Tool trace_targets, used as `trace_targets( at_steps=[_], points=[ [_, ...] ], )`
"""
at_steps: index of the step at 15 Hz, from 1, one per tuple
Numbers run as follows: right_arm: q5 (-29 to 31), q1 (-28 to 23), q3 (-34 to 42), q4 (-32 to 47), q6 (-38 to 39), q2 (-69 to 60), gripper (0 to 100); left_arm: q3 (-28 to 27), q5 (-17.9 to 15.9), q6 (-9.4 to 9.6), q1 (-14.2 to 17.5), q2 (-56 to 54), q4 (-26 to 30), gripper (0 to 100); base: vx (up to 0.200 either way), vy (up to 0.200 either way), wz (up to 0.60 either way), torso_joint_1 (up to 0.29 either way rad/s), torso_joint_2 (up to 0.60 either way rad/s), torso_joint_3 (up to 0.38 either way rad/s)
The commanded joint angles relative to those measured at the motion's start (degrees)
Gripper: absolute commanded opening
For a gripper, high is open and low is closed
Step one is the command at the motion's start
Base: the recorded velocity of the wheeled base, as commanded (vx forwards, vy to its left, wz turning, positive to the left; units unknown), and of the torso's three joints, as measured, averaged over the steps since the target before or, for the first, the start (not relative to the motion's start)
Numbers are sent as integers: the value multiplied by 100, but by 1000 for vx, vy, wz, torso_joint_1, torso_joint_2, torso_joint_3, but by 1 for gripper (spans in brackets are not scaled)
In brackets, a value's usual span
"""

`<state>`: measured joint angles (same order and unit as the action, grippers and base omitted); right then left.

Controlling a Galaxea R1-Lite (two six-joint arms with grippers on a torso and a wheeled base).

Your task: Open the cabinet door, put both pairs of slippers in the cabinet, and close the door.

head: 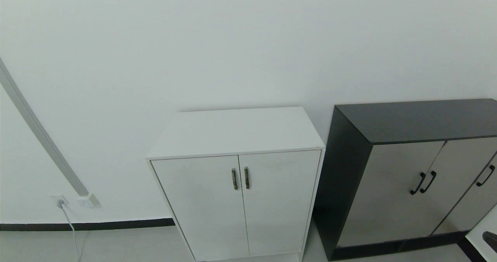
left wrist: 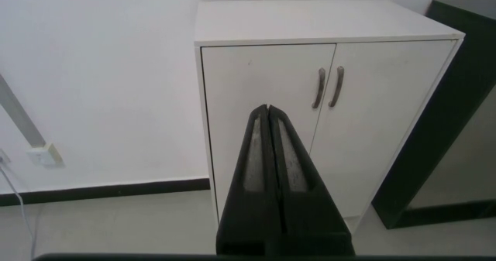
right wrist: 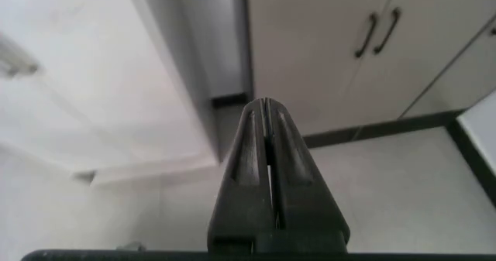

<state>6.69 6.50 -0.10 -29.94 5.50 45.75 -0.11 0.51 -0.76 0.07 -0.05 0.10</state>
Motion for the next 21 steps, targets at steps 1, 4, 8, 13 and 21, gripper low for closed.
trace_targets(
  at_steps=[1,4,8,13,21],
  points=[
    [-283,9,-52,770,-14,-1174,0,2,2,-4,1,5,-1,0,0,0,0,0,0,0],
    [-731,89,-17,1482,-31,-1622,0,2,2,-4,1,5,-1,0,0,0,0,0,0,0],
    [-792,89,10,2555,-110,-2290,0,2,2,-4,1,5,-1,0,0,0,0,0,0,0],
    [-643,97,-52,2880,-515,-3037,0,2,2,-4,1,5,-1,0,0,0,0,0,0,0],
    [-1003,273,1,2889,-717,-4021,0,-7,2,-4,1,5,-1,0,0,0,0,0,0,0]
  ],
)
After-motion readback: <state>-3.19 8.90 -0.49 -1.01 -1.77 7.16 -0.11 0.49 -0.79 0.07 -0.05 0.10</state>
